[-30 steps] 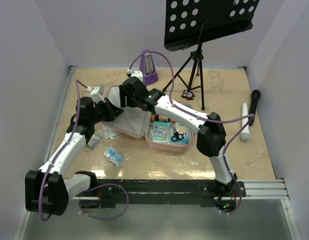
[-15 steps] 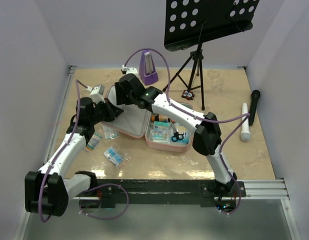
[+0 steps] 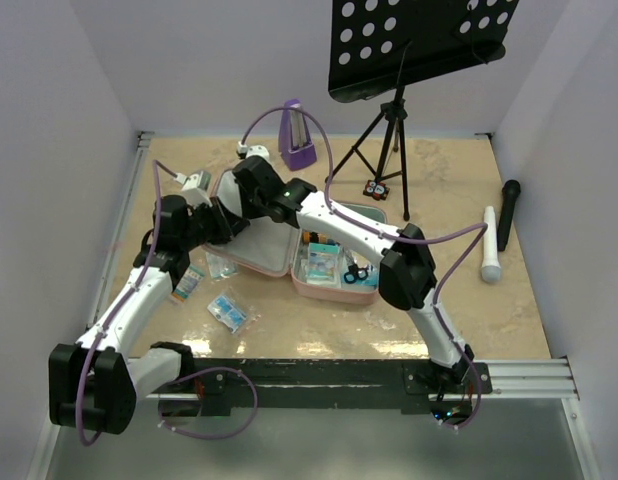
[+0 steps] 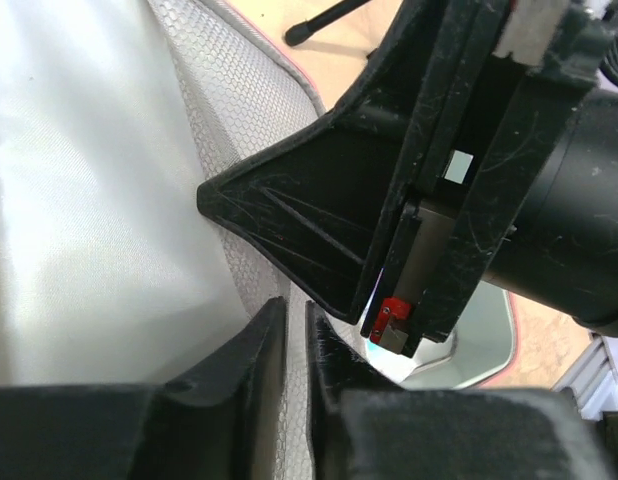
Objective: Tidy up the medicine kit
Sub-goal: Pick up the lid from the center of the board.
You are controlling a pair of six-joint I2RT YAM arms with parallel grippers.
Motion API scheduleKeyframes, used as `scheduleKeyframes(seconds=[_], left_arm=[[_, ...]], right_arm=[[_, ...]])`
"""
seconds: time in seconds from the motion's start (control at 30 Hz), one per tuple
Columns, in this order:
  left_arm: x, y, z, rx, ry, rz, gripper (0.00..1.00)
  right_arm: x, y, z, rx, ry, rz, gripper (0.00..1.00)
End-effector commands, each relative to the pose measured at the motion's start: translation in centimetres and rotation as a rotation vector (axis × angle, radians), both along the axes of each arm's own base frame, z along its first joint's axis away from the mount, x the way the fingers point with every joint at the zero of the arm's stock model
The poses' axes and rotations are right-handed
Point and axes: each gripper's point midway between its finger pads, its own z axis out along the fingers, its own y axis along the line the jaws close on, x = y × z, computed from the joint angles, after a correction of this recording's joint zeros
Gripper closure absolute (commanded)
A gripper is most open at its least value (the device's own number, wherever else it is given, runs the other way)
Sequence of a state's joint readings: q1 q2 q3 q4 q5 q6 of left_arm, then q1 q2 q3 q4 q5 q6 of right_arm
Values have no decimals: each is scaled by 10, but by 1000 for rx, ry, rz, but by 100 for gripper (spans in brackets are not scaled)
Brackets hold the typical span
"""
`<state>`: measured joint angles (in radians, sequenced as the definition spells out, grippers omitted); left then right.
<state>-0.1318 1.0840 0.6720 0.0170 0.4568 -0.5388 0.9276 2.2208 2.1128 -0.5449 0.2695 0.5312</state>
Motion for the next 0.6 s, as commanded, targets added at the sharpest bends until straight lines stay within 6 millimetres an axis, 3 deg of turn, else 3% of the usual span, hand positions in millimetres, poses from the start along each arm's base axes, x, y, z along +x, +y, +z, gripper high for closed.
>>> scheduleKeyframes(seconds=[0.0,0.07,0.23,0.57], left_arm=[[4,-3,29,-9,-60,-1,70],[2,-2,30,-1,-23,3,60],[6,-1,59,-4,-53,12,48],[3,18,117,14,-121,116,42]], right_arm=[[2,-4,23,21,-37,-4,93],[2,-6,24,20,-40,-9,94],[3,-9,28,20,-45,-15,94],[0,-15,41,29,-60,-13,94]])
